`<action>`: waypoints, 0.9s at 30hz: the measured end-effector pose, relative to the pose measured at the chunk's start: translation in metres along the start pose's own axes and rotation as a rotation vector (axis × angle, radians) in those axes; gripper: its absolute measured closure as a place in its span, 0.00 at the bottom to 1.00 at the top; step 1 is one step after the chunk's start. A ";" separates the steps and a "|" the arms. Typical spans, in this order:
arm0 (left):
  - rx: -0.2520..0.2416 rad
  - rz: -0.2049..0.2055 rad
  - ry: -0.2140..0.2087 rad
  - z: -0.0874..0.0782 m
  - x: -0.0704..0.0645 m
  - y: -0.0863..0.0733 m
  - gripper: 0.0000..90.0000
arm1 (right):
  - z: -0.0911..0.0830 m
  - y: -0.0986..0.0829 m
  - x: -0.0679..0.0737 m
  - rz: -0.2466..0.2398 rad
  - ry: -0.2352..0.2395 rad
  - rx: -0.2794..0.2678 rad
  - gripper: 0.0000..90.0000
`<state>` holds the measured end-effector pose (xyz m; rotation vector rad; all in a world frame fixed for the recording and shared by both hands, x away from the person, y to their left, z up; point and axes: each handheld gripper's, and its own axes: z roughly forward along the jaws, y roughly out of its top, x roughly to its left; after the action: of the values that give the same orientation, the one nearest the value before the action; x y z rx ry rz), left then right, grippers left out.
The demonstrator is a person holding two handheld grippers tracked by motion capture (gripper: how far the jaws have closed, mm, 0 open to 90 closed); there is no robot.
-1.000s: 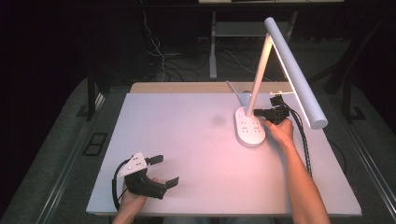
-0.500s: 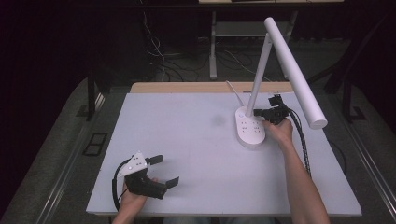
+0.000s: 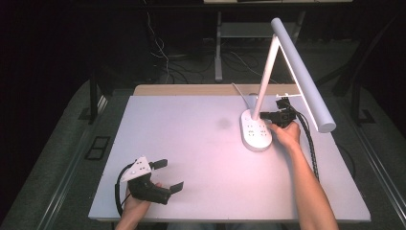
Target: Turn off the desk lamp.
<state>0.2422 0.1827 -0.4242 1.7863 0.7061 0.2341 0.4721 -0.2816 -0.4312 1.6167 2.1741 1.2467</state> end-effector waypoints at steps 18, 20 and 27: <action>0.003 0.002 0.004 0.000 0.001 0.000 0.00 | -0.002 0.001 0.005 0.009 -0.029 0.010 1.00; 0.002 0.000 0.005 0.000 0.000 0.000 0.00 | -0.003 0.001 0.005 0.014 -0.035 0.016 1.00; -0.003 0.001 0.004 0.000 0.000 0.001 0.00 | -0.013 0.004 0.008 0.002 -0.029 -0.010 1.00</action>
<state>0.2421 0.1830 -0.4235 1.7840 0.7075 0.2391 0.4647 -0.2811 -0.4170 1.6226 2.1464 1.2250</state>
